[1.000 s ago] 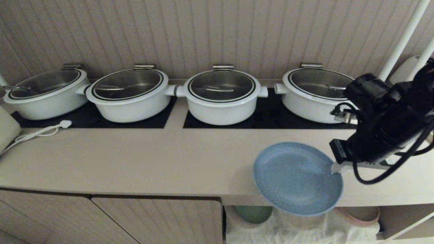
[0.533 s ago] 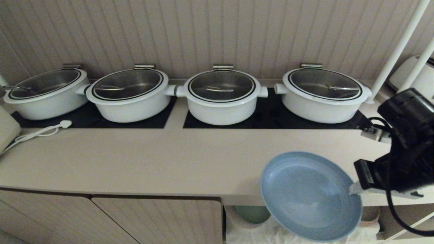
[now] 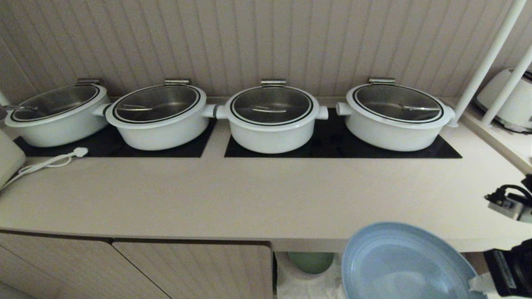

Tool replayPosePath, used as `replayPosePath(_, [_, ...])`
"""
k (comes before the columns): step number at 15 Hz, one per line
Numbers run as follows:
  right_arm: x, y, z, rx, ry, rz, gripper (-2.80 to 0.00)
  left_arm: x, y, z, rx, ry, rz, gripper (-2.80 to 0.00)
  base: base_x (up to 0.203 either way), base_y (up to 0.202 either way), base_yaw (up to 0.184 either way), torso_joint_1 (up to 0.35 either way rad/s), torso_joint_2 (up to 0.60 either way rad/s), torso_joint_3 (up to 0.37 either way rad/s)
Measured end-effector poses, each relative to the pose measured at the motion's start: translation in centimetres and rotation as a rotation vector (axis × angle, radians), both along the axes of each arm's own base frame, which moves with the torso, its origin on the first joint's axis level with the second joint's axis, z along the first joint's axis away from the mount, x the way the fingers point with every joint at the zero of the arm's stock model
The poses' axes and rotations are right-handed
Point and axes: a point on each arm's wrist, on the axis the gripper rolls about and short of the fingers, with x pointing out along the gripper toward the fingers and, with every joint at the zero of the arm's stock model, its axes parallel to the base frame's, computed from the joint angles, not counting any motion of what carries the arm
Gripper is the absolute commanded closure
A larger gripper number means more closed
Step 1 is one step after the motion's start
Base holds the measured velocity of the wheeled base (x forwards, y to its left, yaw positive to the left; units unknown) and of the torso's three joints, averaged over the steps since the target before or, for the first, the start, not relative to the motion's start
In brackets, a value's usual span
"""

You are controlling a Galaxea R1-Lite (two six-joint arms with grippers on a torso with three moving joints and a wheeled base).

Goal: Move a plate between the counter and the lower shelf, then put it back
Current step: Put the plate in the cupboard

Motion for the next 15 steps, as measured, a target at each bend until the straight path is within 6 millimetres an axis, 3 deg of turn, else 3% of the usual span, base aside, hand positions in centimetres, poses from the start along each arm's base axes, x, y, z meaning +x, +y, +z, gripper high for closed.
replayPosePath(5, [-2.1, -0.6, -0.7, 0.023, 0.019, 0.008, 0.00, 0.0, 0.0, 0.0, 0.000, 0.000, 0.001, 0.00, 0.000, 0.000, 0.000, 0.000, 0.00, 0.000])
replayPosePath(15, [-2.2, -0.5, -1.4, 0.075, 0.070, -0.042, 0.00, 0.0, 0.0, 0.0, 0.000, 0.000, 0.001, 0.00, 0.000, 0.000, 0.000, 0.000, 0.00, 0.000])
